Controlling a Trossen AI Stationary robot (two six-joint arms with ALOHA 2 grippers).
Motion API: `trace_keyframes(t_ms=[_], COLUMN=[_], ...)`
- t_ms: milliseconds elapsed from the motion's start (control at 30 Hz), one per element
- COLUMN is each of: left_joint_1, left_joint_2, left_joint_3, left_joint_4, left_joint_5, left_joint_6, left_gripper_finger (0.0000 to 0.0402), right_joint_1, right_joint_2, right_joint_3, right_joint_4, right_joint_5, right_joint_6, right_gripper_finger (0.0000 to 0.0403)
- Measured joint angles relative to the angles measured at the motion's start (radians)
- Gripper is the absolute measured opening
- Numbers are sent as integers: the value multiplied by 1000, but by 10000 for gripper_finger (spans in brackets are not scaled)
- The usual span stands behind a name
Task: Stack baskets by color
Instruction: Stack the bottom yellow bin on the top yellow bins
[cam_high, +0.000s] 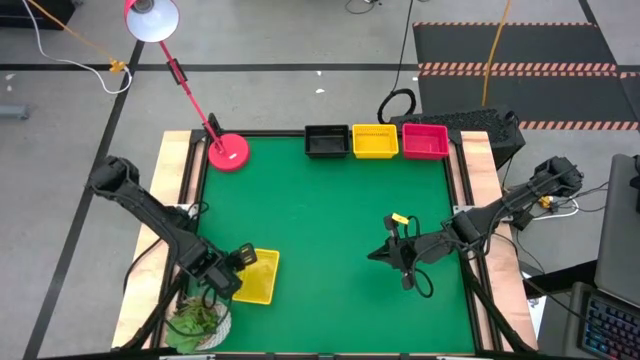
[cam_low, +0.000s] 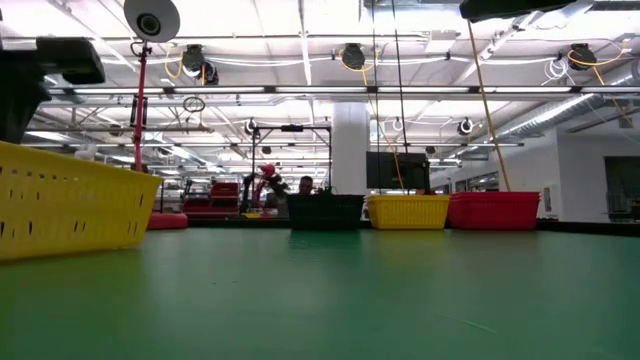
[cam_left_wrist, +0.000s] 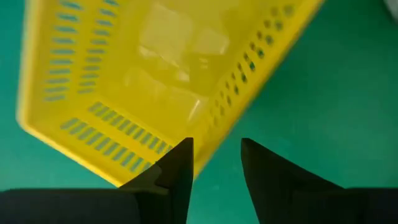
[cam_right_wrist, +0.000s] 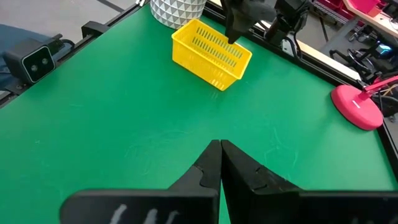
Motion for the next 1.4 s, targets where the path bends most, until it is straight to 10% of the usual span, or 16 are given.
trace_keyframes(t_ms=[567,1400], left_joint_1=[55,128], left_joint_2=[-2,-11], left_joint_3=[-9,-22], left_joint_4=[115,211], left_joint_5=[-38,-38], left_joint_6=[7,-184], left_gripper_finger=[6,133], right_joint_1=[0,0], right_joint_2=[0,0], right_joint_3=[0,0], right_joint_4=[13,14], right_joint_5=[0,0], right_joint_6=[0,0], right_gripper_finger=[0,0])
